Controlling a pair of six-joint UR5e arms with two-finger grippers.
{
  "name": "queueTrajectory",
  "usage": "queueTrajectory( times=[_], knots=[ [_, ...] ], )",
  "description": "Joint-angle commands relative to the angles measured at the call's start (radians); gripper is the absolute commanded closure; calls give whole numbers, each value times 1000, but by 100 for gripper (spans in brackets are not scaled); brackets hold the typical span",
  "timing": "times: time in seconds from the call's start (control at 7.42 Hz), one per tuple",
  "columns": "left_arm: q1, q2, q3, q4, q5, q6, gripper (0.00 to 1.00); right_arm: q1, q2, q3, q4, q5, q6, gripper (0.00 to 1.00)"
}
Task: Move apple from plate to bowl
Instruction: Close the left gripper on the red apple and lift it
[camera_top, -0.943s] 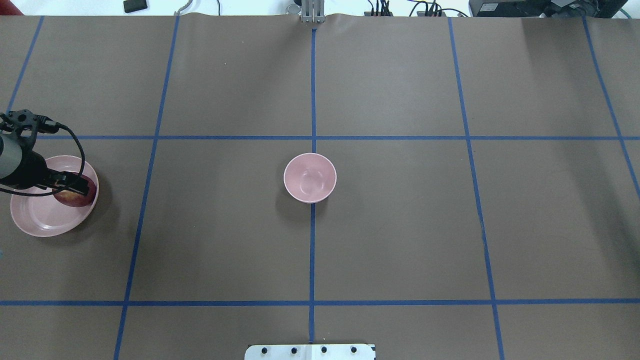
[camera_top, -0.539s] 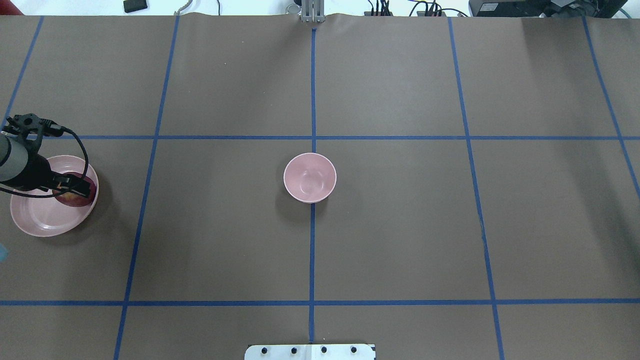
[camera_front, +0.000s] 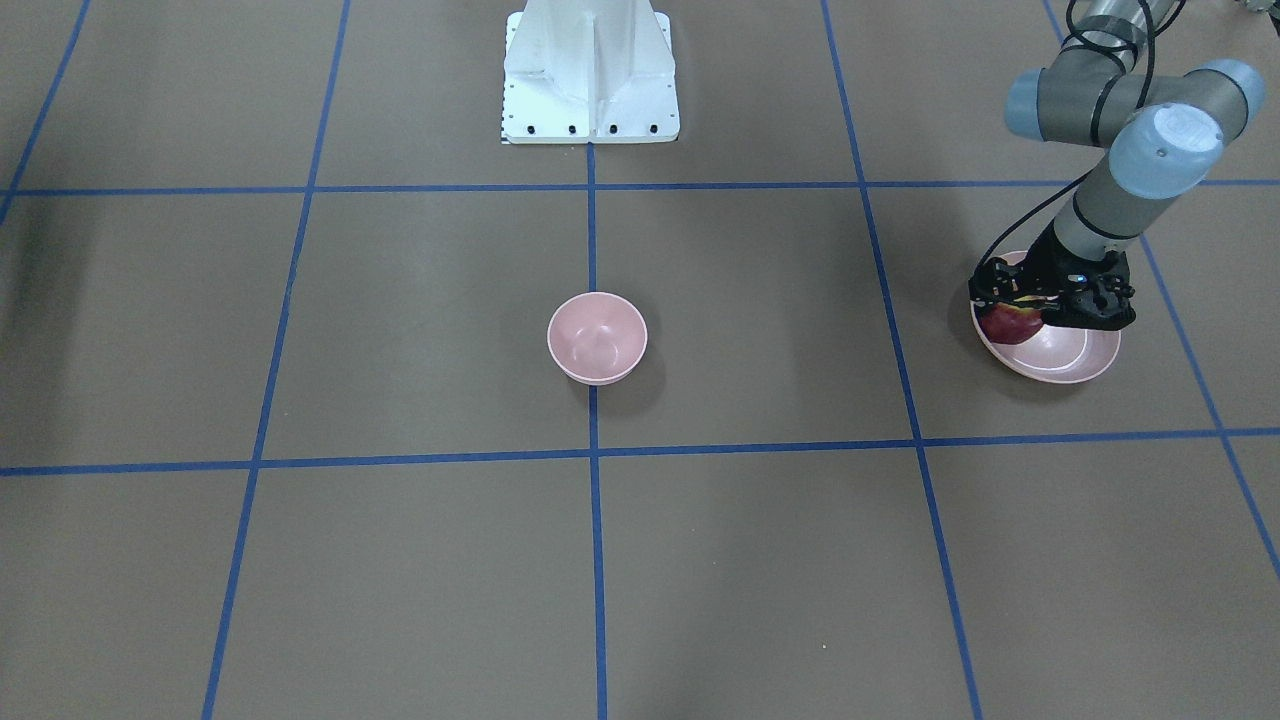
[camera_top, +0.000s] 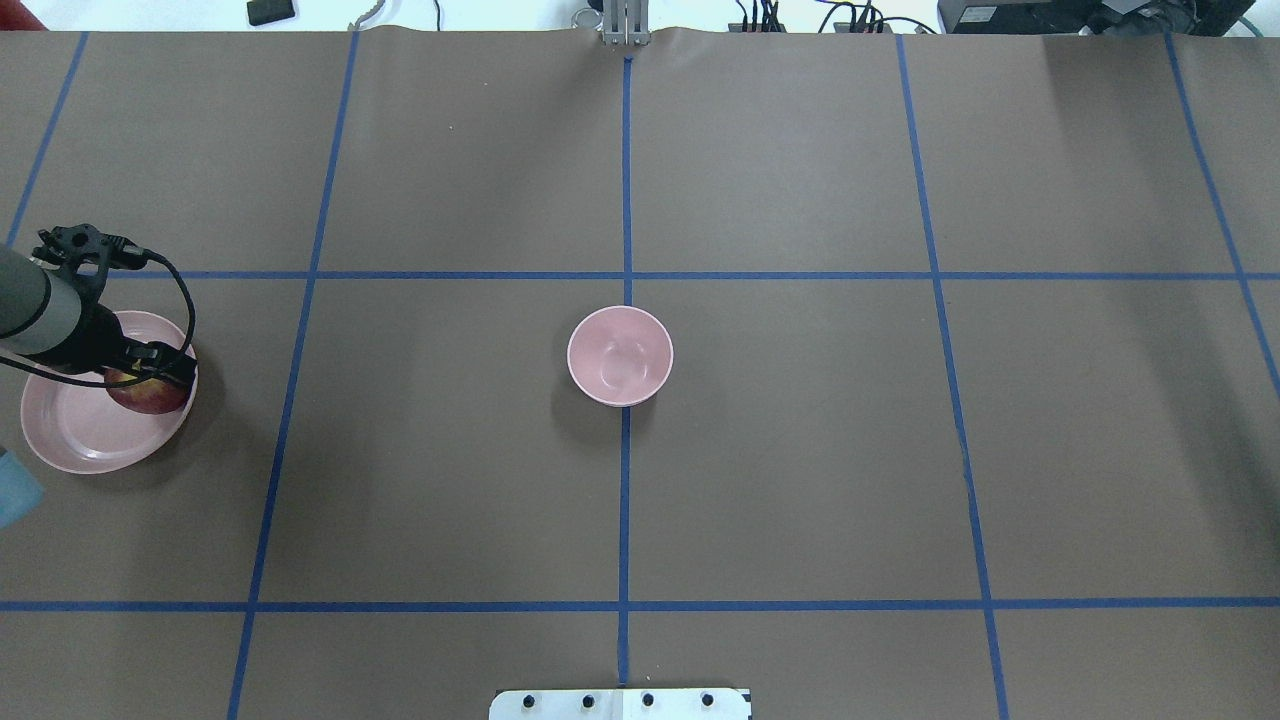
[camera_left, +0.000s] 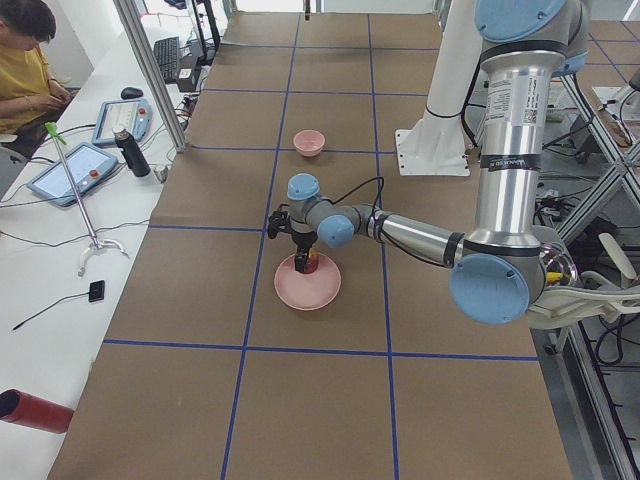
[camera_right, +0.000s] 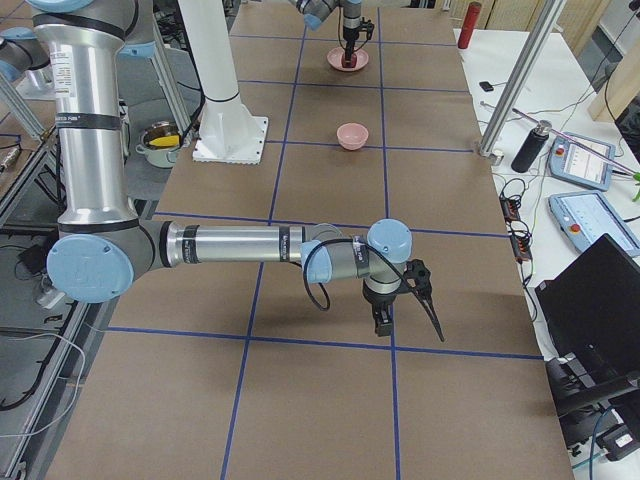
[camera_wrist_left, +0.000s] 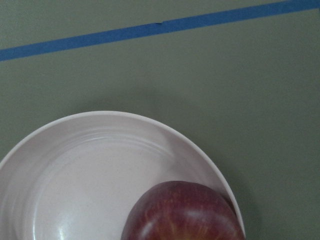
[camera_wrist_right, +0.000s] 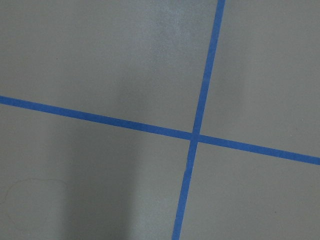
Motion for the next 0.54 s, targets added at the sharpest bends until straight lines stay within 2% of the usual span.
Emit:
queueTrajectory(
  times=[0.0, 0.13, 0.4],
  knots=[
    [2, -5, 5, 0, 1, 3, 36, 0, 0, 0, 0, 0, 0, 0],
    [2, -3, 5, 0, 1, 4, 55, 0, 1, 1, 0, -1, 0, 0],
    [-3, 6, -22, 4, -8, 6, 80, 0, 1, 2, 0, 0, 0, 0]
  ],
)
